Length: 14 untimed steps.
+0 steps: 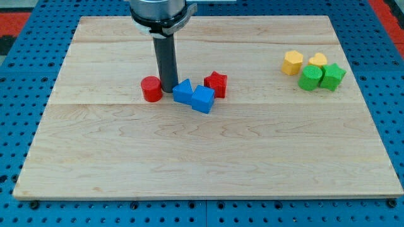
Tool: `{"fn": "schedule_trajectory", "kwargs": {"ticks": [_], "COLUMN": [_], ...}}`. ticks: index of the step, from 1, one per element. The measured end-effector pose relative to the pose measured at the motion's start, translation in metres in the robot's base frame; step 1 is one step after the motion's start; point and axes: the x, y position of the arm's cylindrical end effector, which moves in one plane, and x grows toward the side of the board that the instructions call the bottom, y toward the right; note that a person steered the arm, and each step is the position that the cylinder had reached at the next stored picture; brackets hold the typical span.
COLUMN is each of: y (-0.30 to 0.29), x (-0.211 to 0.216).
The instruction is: Push blue triangle up a bit
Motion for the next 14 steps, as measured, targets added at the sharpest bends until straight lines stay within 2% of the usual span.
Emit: {"fn": "schedule_trajectory", "kwargs": {"ticks": [1,2,3,5,6,8,9,10,11,13,14], "y": [0.002,0.037,0.027,0.038,0.059,0.033,0.017,-0.002,-0.005,0.022,0.051], "x": [0.025,0.033,0.04,0.105,0.092,-0.032,-0.067,-0.055,-0.026,0.022,0.006]}}
